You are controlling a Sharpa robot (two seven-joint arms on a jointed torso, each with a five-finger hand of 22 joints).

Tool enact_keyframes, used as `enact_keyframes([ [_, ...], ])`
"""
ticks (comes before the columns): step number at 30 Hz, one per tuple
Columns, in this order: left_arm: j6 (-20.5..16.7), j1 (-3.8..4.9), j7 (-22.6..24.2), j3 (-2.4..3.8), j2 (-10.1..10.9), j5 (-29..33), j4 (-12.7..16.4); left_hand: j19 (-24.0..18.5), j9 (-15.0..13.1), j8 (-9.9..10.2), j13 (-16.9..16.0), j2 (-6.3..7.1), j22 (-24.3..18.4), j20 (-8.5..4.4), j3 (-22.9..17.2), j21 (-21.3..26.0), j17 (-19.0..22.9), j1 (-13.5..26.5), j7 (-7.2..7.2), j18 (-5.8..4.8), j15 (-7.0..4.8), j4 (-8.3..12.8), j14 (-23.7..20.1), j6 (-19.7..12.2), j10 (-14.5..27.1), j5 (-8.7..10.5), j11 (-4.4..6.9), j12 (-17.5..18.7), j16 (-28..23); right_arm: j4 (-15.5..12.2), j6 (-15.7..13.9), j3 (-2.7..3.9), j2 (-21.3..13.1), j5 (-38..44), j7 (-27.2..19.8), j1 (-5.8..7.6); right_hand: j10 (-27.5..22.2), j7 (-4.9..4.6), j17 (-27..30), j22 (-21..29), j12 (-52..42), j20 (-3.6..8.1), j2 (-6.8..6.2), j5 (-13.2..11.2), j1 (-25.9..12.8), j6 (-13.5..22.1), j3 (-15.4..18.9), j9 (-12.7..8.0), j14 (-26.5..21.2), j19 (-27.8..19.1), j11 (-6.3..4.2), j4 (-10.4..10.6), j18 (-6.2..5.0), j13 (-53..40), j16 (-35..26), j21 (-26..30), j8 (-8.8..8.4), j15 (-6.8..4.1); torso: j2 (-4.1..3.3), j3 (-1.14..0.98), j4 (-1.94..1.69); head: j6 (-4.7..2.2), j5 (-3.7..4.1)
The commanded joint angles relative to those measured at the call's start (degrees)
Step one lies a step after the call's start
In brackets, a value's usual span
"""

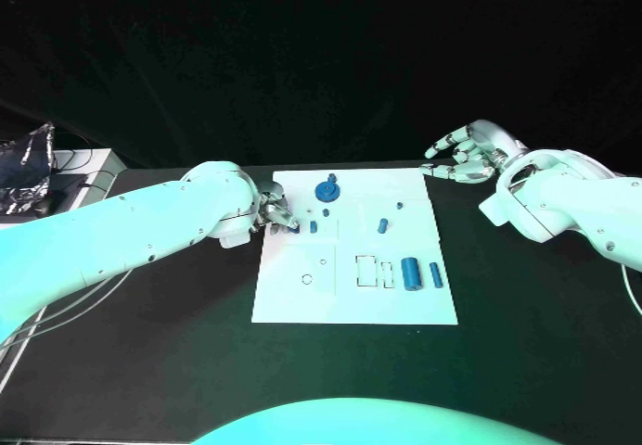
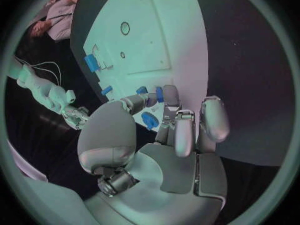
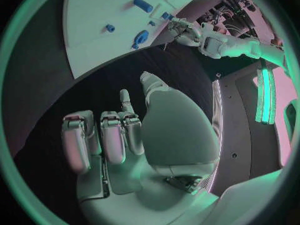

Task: Assemble the parts on the task board

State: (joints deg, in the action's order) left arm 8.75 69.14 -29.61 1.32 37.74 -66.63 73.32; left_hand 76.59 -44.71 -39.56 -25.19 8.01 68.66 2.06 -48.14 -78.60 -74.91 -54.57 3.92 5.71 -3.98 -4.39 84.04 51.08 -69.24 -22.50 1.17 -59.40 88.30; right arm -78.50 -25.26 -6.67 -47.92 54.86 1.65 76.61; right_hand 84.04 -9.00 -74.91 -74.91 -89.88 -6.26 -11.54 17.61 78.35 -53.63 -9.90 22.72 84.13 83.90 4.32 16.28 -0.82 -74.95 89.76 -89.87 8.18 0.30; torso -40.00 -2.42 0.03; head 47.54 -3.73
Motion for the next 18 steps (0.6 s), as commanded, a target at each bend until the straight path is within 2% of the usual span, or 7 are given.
enact_keyframes([
  [1,0.78,-0.24,-0.58,-0.23,0.03,-1.7,-0.17,0.31,-0.01,-0.3,-0.01,-0.58,0.13,-0.05,-10.37,-0.29,-12.25,0.03,-0.92,-0.77,-0.49,10.79,5.17,1.26,-0.27,-0.35,0.21,-0.08,0.27,-0.03,0.64,0.03,0.03,0.5,-0.55,-0.03,5.87,-0.01,-14.58,-15.09,-0.03,0.21,0.02,0.27,-0.38,0.32,0.13,0.06,5.74,6.1,-0.02,0.12,0.82,-14.97,0.07,-0.13,0.3,-0.17,0.0,0.01,0.02,0.0,0.0],
  [7,0.35,-0.24,-0.66,-0.22,0.02,-1.84,0.01,0.49,0.02,-0.3,-0.31,-0.61,0.42,-0.06,-10.4,-0.44,-12.28,0.0,-0.94,-0.83,-0.5,10.82,5.18,1.29,-0.42,-0.38,0.22,-0.21,0.29,-0.04,0.69,0.03,0.03,0.51,-0.54,-0.04,5.87,-0.01,-14.58,-15.09,-0.03,0.21,0.02,0.27,-0.38,0.32,0.13,0.06,5.74,6.1,-0.02,0.12,0.82,-14.97,0.07,-0.13,0.3,-0.17,-0.03,-0.04,0.09,0.05,0.01],
  [18,1.67,-0.24,-0.57,-0.23,-0.34,-0.73,0.58,0.42,0.04,-0.31,-0.86,-0.55,0.31,-0.07,-10.39,-0.39,-12.39,-0.01,-0.97,-0.81,-0.51,10.89,5.21,1.36,-0.66,-0.41,0.24,-0.47,0.34,-0.03,0.84,0.03,0.07,0.53,-0.51,-0.04,5.87,-0.01,-14.58,-15.09,-0.03,0.21,0.02,0.27,-0.38,0.32,0.13,0.06,5.74,6.1,-0.02,0.12,0.82,-14.97,0.07,-0.13,0.3,-0.17,0.02,-0.11,0.04,0.12,0.06],
])
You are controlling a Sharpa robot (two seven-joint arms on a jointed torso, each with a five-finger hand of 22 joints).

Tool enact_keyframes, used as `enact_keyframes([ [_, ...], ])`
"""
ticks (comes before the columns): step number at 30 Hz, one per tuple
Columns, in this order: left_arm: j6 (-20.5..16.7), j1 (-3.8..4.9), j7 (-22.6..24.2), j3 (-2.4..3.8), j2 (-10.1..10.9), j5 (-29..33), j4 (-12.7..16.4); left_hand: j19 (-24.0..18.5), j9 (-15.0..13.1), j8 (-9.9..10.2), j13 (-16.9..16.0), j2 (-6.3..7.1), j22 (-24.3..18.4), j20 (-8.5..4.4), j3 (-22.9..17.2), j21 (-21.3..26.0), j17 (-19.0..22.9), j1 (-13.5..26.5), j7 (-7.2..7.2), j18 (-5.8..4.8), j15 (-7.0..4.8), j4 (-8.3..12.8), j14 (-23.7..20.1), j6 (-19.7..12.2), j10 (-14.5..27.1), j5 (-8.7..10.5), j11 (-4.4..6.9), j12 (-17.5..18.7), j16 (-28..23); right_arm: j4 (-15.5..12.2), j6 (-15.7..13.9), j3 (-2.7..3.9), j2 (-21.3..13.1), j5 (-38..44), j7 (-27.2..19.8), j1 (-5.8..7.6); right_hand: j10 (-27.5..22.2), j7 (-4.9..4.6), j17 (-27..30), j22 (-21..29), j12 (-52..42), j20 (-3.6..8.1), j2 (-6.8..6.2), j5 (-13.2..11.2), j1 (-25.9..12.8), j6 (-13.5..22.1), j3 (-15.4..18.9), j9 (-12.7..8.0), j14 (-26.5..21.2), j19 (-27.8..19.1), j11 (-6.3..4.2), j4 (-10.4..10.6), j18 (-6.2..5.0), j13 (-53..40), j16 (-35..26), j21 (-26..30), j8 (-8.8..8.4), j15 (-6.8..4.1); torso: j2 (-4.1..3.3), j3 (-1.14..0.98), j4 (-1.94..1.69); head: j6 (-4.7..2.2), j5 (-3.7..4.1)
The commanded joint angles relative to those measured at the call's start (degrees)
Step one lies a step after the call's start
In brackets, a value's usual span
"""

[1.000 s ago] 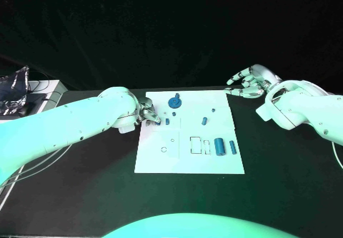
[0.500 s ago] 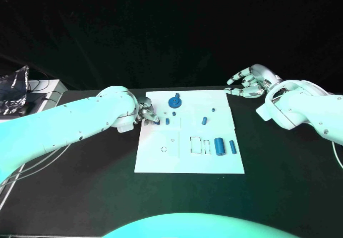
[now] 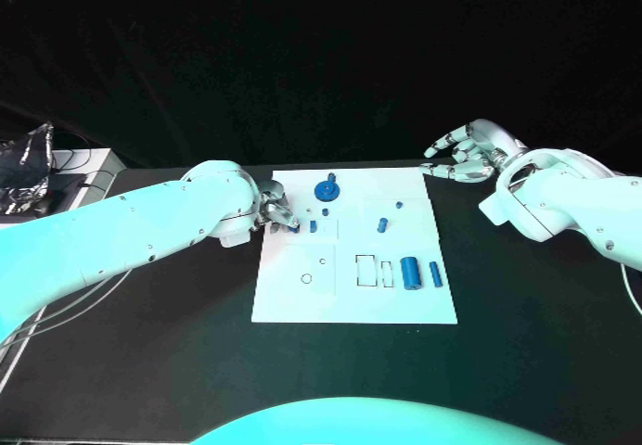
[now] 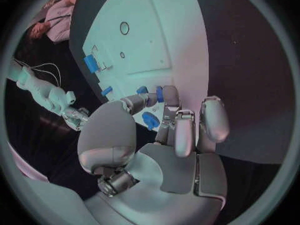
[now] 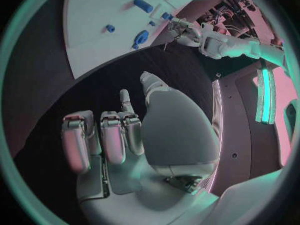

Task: Assemble the parts on the task board

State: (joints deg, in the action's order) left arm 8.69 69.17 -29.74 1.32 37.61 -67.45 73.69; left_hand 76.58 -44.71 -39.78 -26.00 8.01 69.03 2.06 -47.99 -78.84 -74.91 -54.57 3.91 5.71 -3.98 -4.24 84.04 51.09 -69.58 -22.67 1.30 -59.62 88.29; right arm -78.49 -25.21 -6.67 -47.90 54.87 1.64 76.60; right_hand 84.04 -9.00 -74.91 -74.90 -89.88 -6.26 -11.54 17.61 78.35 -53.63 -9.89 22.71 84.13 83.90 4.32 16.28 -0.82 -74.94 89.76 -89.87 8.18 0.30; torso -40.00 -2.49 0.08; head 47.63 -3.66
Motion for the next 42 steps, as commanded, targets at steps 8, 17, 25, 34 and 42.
enact_keyframes([
  [8,0.93,-0.28,-0.36,-0.29,-0.32,0.17,0.34,0.52,0.09,-0.09,-0.2,-0.51,0.09,-0.08,-10.52,-0.24,-12.35,0.0,-0.97,-0.85,-0.52,10.79,5.2,1.42,-0.44,-0.26,0.12,-0.31,0.33,-0.03,0.82,0.02,0.05,0.51,-0.53,-0.03,5.87,-0.01,-14.58,-15.1,-0.03,0.21,0.02,0.27,-0.38,0.32,0.13,0.07,5.74,6.1,-0.02,0.12,0.82,-14.98,0.07,-0.13,0.3,-0.17,0.05,-0.1,0.02,0.02,-0.17],
  [17,-1.11,-0.28,-0.28,-0.33,-0.32,-0.27,0.41,0.84,0.2,-0.06,-0.34,-0.61,0.61,-0.13,-10.69,-0.54,-12.37,-0.12,-1.03,-0.96,-0.58,10.89,5.21,1.59,-0.64,-0.5,0.19,-0.33,0.34,-0.08,0.8,0.02,0.01,0.52,-0.54,-0.03,5.88,-0.01,-14.57,-15.1,-0.03,0.22,0.04,0.26,-0.48,0.36,0.13,0.13,5.74,6.1,-0.02,0.17,0.82,-14.98,0.07,-0.13,0.4,-0.18,-0.01,-0.08,0.03,-0.06,-0.12],
  [25,-2.64,-0.29,-0.25,-0.33,-0.14,-1.15,0.58,1.03,0.28,-0.03,-0.49,-0.63,0.88,-0.16,-10.8,-0.7,-12.12,-0.16,-1.06,-1.02,-0.62,10.97,5.14,1.7,-0.79,-0.67,0.22,-0.37,0.22,-0.11,0.81,0.02,-0.02,0.55,-0.53,-0.04,5.88,-0.01,-14.57,-15.1,-0.03,0.22,0.04,0.26,-0.48,0.36,0.13,0.13,5.74,6.1,-0.02,0.17,0.82,-14.98,0.07,-0.13,0.4,-0.18,-0.01,0.02,-0.03,0.08,-0.05],
  [34,-4.06,-0.37,-0.16,-0.32,0.11,-1.4,1.19,1.26,0.37,-0.01,-0.54,-0.61,1.24,-0.21,-10.92,-0.92,-12.16,-0.18,-1.11,-1.09,-0.67,11.06,5.16,1.85,-0.95,-0.88,0.27,-0.36,0.24,-0.1,0.88,0.02,0.02,0.57,-0.53,-0.04,5.88,-0.01,-14.57,-15.1,-0.03,0.22,0.04,0.26,-0.48,0.36,0.13,0.13,5.74,6.1,-0.02,0.17,0.82,-14.98,0.07,-0.13,0.4,-0.18,0.01,0.04,-0.02,0.28,-0.01],
  [42,-3.14,-0.38,-0.22,-0.32,0.22,-1.4,1.21,1.43,0.44,0.0,-0.93,-0.58,1.49,-0.25,-11.02,-1.07,-12.26,-0.18,-1.14,-1.15,-0.72,11.13,5.18,1.97,-1.17,-1.04,0.3,-0.51,0.29,-0.05,0.97,0.02,0.05,0.58,-0.5,-0.04,5.88,-0.01,-14.57,-15.1,-0.03,0.22,0.04,0.26,-0.48,0.36,0.13,0.13,5.74,6.1,-0.02,0.17,0.82,-14.98,0.07,-0.13,0.4,-0.18,0.02,0.05,-0.07,0.42,-0.04],
])
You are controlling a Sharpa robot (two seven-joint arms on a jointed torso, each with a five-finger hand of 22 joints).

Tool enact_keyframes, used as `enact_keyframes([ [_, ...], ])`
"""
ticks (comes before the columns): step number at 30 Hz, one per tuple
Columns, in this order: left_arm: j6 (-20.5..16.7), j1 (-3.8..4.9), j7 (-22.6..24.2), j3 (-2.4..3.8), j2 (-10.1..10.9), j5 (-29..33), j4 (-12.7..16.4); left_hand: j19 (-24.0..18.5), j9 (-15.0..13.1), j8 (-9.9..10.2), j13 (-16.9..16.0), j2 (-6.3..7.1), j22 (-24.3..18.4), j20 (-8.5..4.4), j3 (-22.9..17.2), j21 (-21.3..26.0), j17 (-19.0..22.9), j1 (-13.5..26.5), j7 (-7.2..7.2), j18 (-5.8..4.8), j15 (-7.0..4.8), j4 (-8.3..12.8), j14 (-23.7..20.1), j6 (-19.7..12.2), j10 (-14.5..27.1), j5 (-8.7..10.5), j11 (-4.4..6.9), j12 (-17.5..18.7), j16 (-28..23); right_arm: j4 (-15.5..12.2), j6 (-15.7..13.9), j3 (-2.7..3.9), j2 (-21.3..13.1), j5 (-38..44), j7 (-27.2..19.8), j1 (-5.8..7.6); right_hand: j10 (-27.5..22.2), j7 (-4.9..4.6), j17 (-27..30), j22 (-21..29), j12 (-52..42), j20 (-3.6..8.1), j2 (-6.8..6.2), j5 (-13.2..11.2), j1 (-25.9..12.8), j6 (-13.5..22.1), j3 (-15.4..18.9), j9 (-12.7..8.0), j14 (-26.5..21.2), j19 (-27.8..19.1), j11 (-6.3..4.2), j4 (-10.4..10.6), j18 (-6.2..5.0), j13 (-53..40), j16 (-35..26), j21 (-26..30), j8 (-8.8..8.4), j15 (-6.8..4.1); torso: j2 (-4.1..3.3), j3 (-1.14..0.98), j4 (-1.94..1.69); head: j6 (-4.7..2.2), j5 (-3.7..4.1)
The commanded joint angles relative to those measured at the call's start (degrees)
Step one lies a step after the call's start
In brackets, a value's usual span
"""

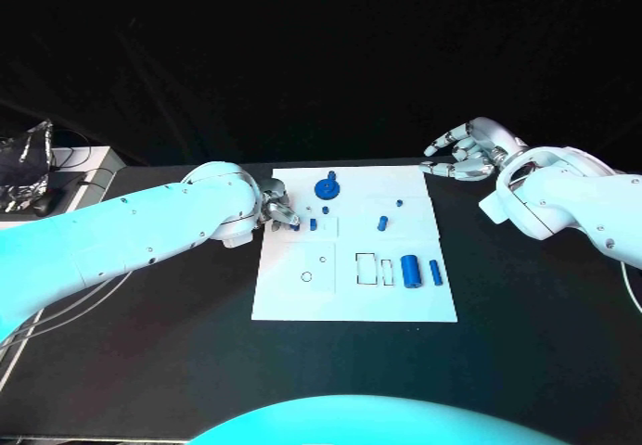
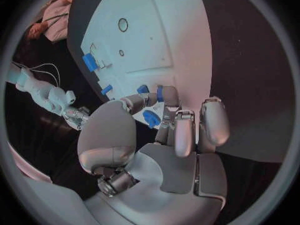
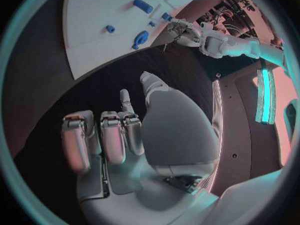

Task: Assemble the parts on the task board

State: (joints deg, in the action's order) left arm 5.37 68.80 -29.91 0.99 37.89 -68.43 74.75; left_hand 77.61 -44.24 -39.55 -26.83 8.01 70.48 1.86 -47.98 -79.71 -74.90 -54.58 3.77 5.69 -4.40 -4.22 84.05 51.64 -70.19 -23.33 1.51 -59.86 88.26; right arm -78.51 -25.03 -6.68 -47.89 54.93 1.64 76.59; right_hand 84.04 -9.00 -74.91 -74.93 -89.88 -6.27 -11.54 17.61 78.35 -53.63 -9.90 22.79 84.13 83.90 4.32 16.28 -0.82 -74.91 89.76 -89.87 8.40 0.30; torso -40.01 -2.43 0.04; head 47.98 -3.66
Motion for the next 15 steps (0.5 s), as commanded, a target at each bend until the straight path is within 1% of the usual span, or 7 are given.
enact_keyframes([
  [1,0.32,-0.01,-0.07,0.01,-0.06,-0.42,0.13,0.41,-0.03,-0.22,-0.1,-0.58,0.05,-0.05,-11.03,-0.2,-12.26,-0.18,-1.01,-1.13,-0.29,11.11,5.17,1.43,-0.55,-0.38,0.1,-0.27,0.32,-0.04,0.8,0.03,0.04,0.53,-0.5,-0.02,5.88,-0.01,-14.58,-15.07,-0.03,0.22,0.04,0.26,-0.48,0.36,0.13,0.05,5.74,6.1,-0.02,0.17,0.82,-15.01,0.07,-0.13,0.18,-0.18,0.02,-0.01,-0.03,0.13,-0.02],
  [2,0.51,-0.01,-0.08,0.01,-0.07,-0.4,0.1,0.41,0.01,-0.21,-0.23,-0.53,0.04,-0.07,-11.06,-0.2,-12.29,-0.16,-1.03,-1.13,-0.31,11.15,5.18,1.49,-0.64,-0.46,0.11,-0.32,0.33,-0.03,0.82,0.03,0.05,0.53,-0.49,-0.02,5.88,-0.01,-14.58,-15.07,-0.03,0.22,0.04,0.26,-0.48,0.36,0.13,0.05,5.74,6.1,-0.02,0.17,0.82,-15.01,0.07,-0.13,0.18,-0.18,0.01,-0.03,-0.04,0.06,-0.02],
  [9,1.47,-0.09,-0.17,-0.05,-0.21,-0.27,-0.22,0.36,0.03,-0.2,-0.24,-0.5,-0.04,-0.08,-11.07,-0.17,-12.26,-0.14,-1.03,-1.11,-0.31,11.17,5.17,1.52,-0.68,-0.52,0.12,-0.31,0.32,0.02,0.95,0.03,0.06,0.56,-0.42,-0.03,5.88,-0.01,-14.58,-15.07,-0.03,0.22,0.04,0.26,-0.48,0.36,0.13,0.05,5.74,6.1,-0.02,0.17,0.82,-15.01,0.07,-0.13,0.18,-0.18,0.03,-0.03,0.07,0.25,-0.03],
  [15,2.03,-0.2,-0.2,-0.11,-0.21,-0.24,-0.38,0.36,0.03,-0.2,-0.24,-0.5,-0.04,-0.08,-11.07,-0.17,-12.26,-0.14,-1.03,-1.11,-0.31,11.17,5.17,1.52,-0.68,-0.52,0.12,-0.31,0.32,0.03,0.98,0.03,0.04,0.57,-0.42,-0.04,5.88,-0.01,-14.58,-15.07,-0.03,0.22,0.04,0.26,-0.48,0.36,0.13,0.05,5.74,6.1,-0.02,0.17,0.82,-15.01,0.07,-0.13,0.18,-0.18,0.05,-0.02,-0.01,0.28,0.08],
])
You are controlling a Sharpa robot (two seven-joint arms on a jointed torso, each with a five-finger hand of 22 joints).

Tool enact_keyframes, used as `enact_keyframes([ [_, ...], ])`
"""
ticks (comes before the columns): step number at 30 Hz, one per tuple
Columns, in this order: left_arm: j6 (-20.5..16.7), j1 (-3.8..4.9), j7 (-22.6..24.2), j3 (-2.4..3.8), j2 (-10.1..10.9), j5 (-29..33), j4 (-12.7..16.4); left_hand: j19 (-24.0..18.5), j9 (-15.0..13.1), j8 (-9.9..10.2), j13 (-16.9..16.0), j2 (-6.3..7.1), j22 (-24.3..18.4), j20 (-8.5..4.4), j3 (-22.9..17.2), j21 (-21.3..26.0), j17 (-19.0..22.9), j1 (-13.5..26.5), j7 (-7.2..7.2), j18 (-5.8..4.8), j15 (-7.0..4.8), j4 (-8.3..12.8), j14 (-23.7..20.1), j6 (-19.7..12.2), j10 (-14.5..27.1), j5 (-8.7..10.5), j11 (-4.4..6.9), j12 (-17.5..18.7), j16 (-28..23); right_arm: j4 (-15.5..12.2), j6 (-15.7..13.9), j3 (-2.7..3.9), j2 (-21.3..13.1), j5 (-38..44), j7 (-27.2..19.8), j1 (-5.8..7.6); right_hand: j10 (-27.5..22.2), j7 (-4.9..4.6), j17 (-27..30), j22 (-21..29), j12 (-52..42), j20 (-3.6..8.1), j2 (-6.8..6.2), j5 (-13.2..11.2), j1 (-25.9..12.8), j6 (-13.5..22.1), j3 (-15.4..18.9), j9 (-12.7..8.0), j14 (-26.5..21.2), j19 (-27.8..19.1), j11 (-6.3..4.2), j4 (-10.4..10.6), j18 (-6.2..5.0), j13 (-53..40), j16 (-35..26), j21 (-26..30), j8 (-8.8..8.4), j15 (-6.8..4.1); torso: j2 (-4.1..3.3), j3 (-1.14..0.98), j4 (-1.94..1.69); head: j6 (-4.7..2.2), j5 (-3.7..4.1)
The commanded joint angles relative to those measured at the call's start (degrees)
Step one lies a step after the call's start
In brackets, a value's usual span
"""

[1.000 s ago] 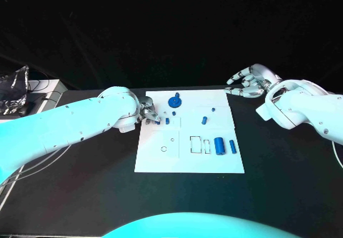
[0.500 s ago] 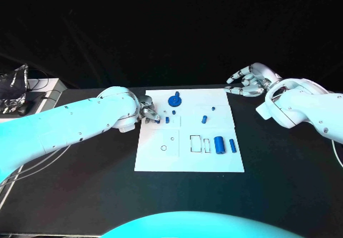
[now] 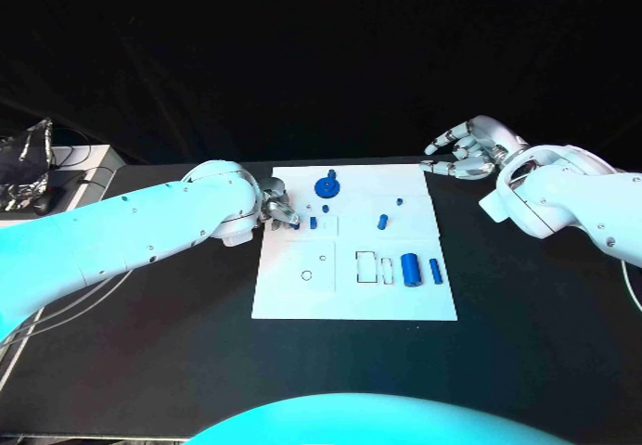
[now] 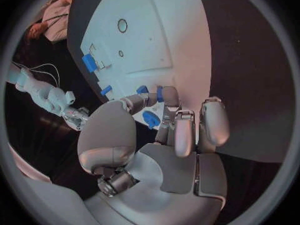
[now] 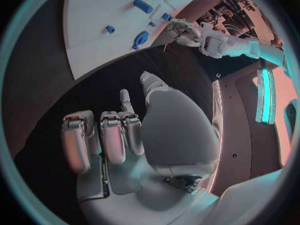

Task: Assemble the parts on the task board

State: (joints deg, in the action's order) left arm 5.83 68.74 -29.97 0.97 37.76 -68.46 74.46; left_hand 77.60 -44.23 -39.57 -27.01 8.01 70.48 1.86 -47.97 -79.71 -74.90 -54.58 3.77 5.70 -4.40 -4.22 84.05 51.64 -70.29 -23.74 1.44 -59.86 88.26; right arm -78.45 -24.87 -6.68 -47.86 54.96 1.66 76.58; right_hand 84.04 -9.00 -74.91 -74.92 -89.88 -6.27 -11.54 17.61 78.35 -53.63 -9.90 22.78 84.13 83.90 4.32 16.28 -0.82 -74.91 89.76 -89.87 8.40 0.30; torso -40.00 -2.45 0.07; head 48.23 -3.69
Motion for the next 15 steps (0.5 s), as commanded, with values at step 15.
enact_keyframes([
  [15,3.09,-0.19,0.0,-0.81,-0.55,1.11,-0.38,-0.07,0.43,-0.03,-1.76,0.11,-0.62,-0.09,-9.8,0.18,-12.51,0.37,-1.1,-1.0,-0.27,10.8,5.24,1.95,-1.56,0.2,0.2,-0.87,0.44,-0.02,0.82,0.03,0.0,0.55,-0.44,-0.05,5.9,0.0,-14.5,-15.08,-0.06,0.23,0.06,0.25,-0.57,0.37,0.14,0.1,5.72,6.1,-0.03,0.19,0.82,-15.04,0.04,-0.13,0.24,-0.19,0.04,-0.09,0.07,0.12,0.12],
])
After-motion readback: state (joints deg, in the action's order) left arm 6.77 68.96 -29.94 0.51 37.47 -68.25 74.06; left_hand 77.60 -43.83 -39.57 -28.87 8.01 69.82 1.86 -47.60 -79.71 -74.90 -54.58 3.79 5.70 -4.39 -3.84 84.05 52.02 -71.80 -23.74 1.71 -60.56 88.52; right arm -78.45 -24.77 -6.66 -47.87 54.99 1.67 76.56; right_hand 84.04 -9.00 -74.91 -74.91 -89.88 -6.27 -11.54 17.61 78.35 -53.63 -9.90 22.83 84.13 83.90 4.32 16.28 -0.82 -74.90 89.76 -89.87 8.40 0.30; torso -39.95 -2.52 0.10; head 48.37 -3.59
